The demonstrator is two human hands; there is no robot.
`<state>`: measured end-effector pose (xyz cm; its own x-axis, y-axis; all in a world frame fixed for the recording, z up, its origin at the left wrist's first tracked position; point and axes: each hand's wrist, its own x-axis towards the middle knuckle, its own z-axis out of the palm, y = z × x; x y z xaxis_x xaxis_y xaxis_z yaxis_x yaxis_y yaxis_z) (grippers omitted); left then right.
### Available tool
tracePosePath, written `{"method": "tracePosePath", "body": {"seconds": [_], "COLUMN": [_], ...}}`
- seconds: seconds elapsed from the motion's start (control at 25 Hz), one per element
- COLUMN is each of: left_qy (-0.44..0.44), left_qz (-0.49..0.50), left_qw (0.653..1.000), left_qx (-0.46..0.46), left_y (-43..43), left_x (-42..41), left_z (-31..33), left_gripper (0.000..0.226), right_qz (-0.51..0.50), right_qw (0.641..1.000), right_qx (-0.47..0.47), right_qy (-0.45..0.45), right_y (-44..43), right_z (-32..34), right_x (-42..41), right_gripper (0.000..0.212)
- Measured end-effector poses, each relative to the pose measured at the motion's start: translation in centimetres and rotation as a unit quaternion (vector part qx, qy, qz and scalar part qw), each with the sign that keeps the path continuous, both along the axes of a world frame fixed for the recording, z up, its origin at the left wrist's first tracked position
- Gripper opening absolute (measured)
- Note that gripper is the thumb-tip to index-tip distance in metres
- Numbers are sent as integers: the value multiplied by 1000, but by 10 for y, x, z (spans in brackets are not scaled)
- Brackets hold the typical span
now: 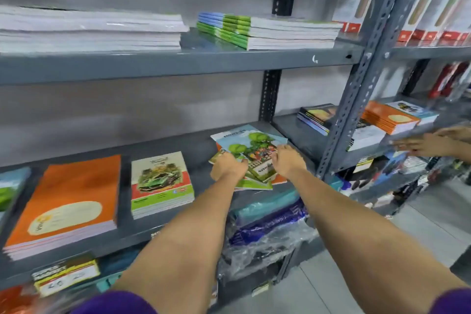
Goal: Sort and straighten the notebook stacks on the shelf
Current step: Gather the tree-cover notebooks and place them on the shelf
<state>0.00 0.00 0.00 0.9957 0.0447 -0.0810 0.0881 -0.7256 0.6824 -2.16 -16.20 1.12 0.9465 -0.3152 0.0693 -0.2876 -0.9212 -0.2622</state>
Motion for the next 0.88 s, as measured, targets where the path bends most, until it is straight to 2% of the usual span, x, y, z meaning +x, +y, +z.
{"method": "tracePosePath", "body": {"seconds": [0.08, 0.16, 0.36, 0.44, 0.68, 0.8, 0.88], "left_qy": [51, 80, 112, 113, 138, 118, 83], "left_qz": [8, 14, 70, 86, 127, 111, 102], "left_qw": [999, 996, 985, 981, 967, 977, 984], "left_qx": [-15, -31, -114, -129, -173, -137, -116], "left_y": [-20, -35, -53, -57, -56, -53, -49], "left_x": [14, 18, 18, 21, 34, 33, 30], "left_z": [-14, -29, -32, -36, -31, -32, -33], "left_gripper": [67, 72, 52, 52, 54, 47, 45], "right_qz": [-18, -32, -34, -36, -25, -46, -63], "right_qw": [999, 995, 985, 982, 979, 977, 980], "right_qx": [16, 34, 58, 61, 77, 69, 78], "right_qy": [39, 87, 157, 177, 184, 199, 174], "right_y": [-17, -35, -64, -69, -67, -70, -72], "right_z": [-11, -21, -32, -35, -24, -28, -36], "right_x": [14, 26, 56, 64, 69, 67, 64], "right_gripper": [45, 54, 66, 69, 63, 57, 53]}}
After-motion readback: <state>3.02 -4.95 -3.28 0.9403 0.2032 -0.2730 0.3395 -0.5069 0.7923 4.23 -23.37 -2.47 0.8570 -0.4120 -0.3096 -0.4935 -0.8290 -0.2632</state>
